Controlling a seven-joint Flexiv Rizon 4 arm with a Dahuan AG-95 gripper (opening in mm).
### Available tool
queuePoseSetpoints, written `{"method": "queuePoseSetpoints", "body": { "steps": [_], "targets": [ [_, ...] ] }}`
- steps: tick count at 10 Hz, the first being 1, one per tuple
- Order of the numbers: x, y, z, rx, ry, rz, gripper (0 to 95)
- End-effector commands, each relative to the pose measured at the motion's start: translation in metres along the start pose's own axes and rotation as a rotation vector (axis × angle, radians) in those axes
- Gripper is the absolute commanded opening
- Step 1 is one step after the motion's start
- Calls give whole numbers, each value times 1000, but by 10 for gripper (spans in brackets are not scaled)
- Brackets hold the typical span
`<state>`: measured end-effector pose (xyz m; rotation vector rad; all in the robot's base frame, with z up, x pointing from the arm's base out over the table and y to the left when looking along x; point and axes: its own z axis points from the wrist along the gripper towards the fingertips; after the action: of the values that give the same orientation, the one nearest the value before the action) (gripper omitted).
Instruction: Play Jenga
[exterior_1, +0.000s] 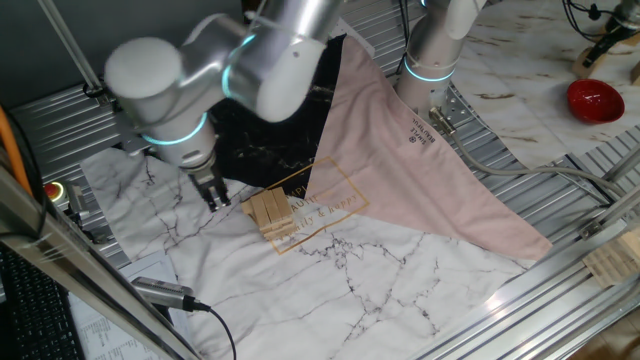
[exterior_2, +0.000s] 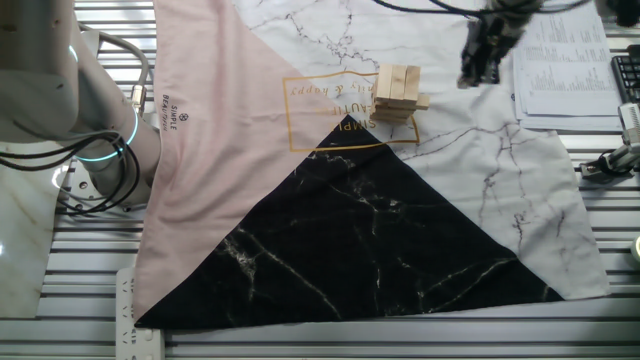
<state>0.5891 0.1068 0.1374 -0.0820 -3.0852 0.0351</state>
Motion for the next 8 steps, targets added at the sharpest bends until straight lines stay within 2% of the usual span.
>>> {"method": "queuePoseSetpoints", "body": {
  "steps": [1,4,8],
  "targets": [
    [9,5,3,-2,4,-4,0],
    [17,10,9,1,7,5,0],
    [16,11,14,1,6,43,0]
  ]
}}
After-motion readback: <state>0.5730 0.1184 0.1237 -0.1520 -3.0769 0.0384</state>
